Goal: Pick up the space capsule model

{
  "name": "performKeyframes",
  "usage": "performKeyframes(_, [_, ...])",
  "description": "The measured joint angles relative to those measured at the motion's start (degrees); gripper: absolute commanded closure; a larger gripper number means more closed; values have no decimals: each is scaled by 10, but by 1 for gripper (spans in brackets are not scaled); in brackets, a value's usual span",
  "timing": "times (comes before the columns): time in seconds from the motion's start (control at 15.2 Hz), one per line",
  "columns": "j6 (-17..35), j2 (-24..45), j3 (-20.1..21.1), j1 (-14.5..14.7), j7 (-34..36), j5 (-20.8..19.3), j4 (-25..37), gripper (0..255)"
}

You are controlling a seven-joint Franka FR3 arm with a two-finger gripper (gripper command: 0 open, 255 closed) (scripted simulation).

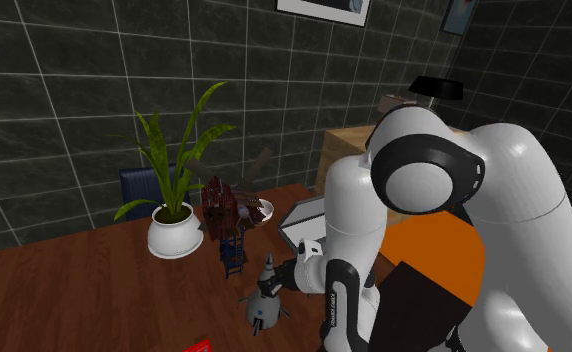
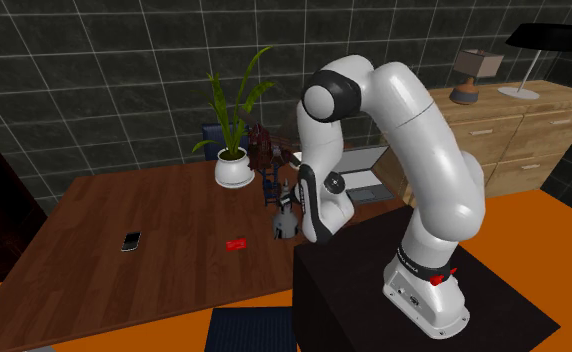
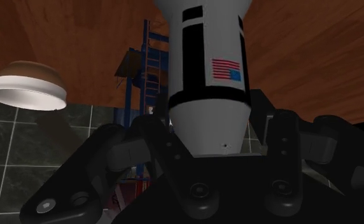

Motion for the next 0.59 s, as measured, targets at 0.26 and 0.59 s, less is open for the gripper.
performKeyframes(0.26, [-22,-46,-4,4,-9,3,-23,255])
performKeyframes(0.59, [-48,-98,-9,10,-21,7,-47,255])
